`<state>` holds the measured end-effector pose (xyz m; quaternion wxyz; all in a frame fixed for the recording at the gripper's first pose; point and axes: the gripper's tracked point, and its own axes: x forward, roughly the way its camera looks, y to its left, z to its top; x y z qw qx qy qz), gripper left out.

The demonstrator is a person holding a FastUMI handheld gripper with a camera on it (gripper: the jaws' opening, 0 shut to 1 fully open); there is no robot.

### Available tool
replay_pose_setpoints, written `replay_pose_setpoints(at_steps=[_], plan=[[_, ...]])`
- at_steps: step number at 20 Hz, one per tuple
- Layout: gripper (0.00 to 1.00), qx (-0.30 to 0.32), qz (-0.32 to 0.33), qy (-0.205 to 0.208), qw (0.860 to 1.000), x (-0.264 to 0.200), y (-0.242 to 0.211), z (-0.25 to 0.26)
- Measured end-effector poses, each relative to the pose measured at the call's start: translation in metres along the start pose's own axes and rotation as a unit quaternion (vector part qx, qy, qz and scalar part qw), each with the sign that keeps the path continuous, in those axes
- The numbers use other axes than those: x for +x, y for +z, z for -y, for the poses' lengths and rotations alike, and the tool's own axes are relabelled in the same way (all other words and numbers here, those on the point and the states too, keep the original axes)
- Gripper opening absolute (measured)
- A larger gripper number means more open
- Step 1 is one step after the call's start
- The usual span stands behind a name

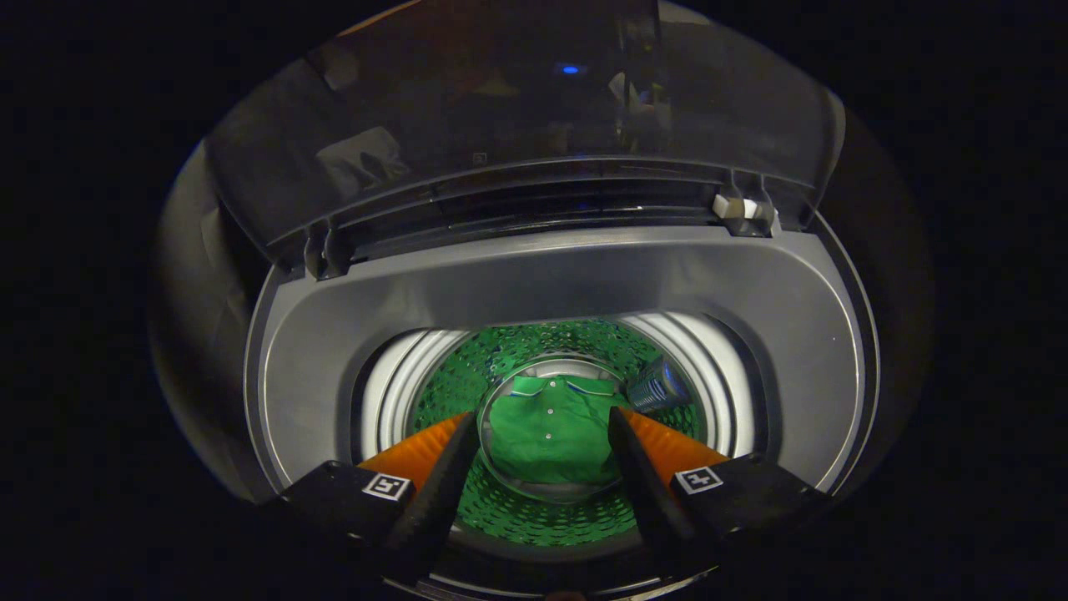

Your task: Put the clothes into the washing machine and then close the washing machine lid.

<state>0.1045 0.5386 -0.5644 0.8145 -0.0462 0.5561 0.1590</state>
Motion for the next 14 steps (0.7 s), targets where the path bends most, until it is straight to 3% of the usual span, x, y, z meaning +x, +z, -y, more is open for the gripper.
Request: replay_pose_setpoints(at_steps=[8,14], plan=[[0.99,0.013,0.032,0.019,0.999,-0.038,-0.037,-0.007],[0.99,-0.002,0.169,0.046,0.985,-0.126,0.031,-0.024]])
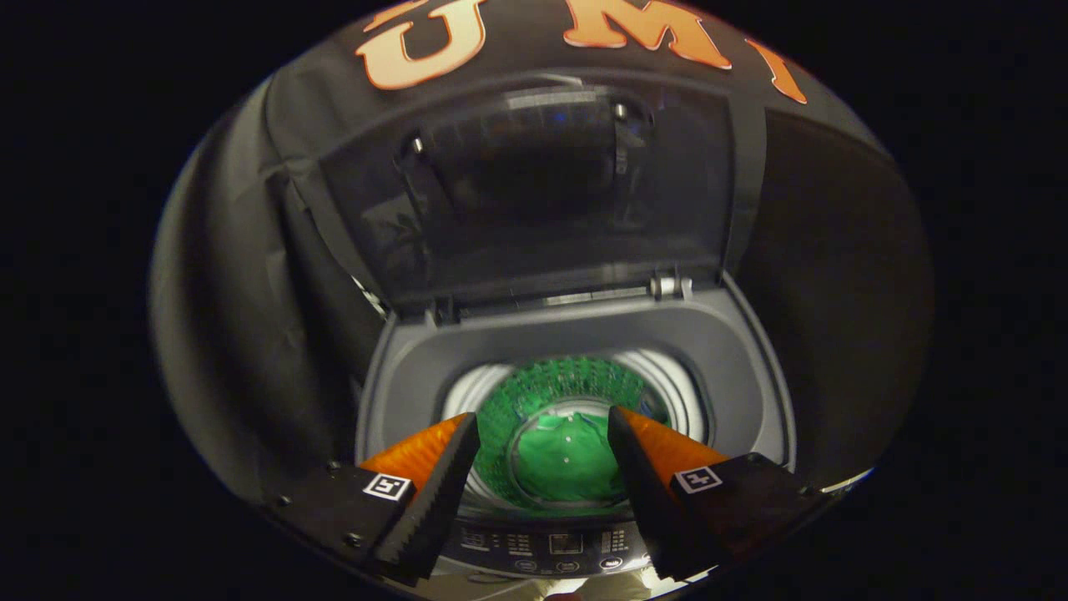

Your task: Put the clothes into the washing machine and then close the washing machine lid.

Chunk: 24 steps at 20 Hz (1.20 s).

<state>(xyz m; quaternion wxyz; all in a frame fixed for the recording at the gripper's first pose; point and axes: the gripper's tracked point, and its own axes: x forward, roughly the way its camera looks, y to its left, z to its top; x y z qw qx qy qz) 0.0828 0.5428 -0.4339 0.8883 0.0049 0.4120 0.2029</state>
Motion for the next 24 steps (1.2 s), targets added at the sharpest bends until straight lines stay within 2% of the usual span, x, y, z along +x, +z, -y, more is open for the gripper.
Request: replay_pose_setpoints(at_steps=[3,6,10,13,17,20,24], plan=[[0.99,-0.007,0.091,0.004,0.996,-0.028,0.076,-0.007],[0.98,-0.009,0.148,0.023,0.989,-0.052,0.163,-0.012],[0.98,0.000,0.187,0.022,0.982,-0.034,0.253,-0.022],[0.98,-0.010,0.181,0.009,0.983,-0.001,0.276,-0.012],[0.98,-0.021,0.162,-0.004,0.987,0.034,0.274,-0.002],[0.98,-0.081,0.178,-0.047,0.980,0.044,0.277,0.013],[0.97,-0.069,0.199,-0.043,0.977,0.042,0.280,0.014]])
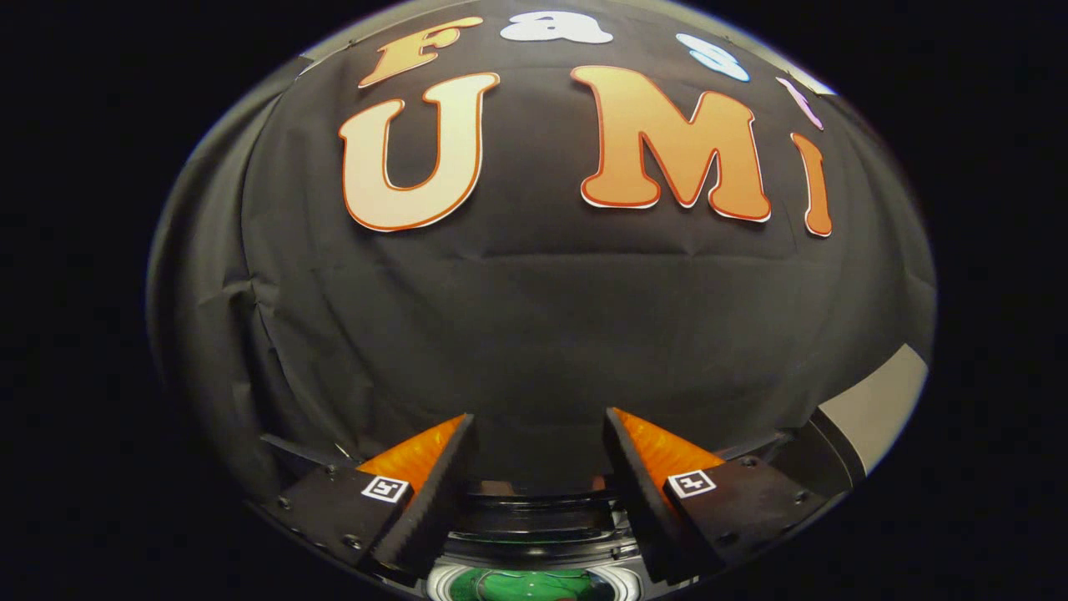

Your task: Put the clothes into the washing machine and then close the washing machine lid.

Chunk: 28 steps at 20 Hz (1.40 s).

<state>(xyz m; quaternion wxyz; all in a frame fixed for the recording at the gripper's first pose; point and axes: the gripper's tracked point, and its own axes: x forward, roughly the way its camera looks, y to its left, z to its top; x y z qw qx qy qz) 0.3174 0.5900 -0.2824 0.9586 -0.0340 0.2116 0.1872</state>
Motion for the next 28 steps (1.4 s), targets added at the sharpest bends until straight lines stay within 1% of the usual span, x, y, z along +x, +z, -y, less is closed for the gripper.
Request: replay_pose_setpoints(at_steps=[3,5,16,24,28], plan=[[0.98,-0.001,0.006,-0.003,1.000,-0.009,0.002,0.003],[0.98,-0.004,0.017,-0.009,1.000,-0.028,-0.003,0.006],[0.98,-0.005,0.031,-0.001,1.000,-0.083,-0.027,0.008],[0.98,-0.006,0.034,0.016,0.999,-0.121,-0.059,0.008],[0.98,-0.007,0.029,0.021,0.999,-0.135,-0.084,0.009]])
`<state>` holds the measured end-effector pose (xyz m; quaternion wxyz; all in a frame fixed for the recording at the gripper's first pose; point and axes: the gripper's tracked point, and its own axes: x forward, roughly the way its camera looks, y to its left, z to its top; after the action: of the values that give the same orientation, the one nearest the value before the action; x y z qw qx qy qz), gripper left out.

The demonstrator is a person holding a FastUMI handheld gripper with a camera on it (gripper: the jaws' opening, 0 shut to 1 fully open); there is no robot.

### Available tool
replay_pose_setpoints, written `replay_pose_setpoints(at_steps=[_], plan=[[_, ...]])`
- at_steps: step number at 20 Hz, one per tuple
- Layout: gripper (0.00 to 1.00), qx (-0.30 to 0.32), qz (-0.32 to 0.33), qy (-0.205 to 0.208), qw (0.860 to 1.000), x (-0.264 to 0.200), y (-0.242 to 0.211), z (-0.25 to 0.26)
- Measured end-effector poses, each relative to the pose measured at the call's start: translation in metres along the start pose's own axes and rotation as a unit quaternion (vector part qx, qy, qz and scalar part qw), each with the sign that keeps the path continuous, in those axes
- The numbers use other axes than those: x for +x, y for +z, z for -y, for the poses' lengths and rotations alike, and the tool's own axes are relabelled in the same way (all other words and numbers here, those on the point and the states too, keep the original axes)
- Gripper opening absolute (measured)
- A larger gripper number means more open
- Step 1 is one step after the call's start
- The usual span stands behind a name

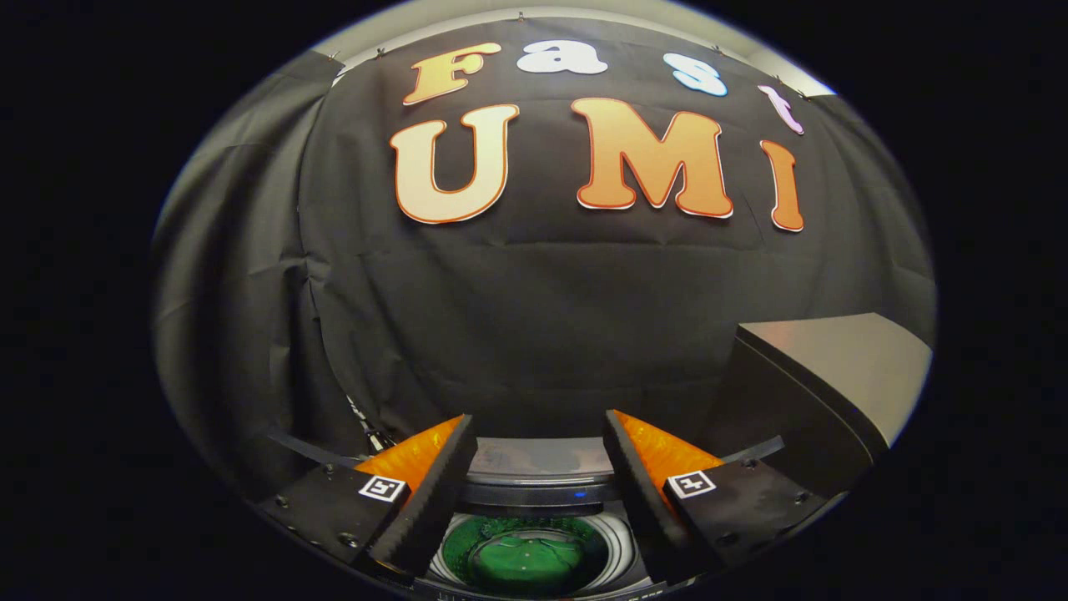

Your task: Put the clothes into the washing machine and then close the washing machine lid.

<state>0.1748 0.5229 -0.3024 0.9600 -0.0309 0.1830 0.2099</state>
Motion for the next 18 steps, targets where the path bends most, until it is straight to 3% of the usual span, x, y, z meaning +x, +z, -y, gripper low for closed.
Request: replay_pose_setpoints(at_steps=[5,11,15,18], plan=[[0.99,0.009,-0.056,-0.002,0.998,-0.007,-0.055,0.012],[0.99,0.004,-0.076,-0.001,0.997,-0.023,-0.076,0.013],[0.99,0.022,-0.070,0.003,0.997,-0.036,-0.064,0.010],[0.99,0.027,-0.039,0.010,0.999,-0.061,-0.026,0.011]])
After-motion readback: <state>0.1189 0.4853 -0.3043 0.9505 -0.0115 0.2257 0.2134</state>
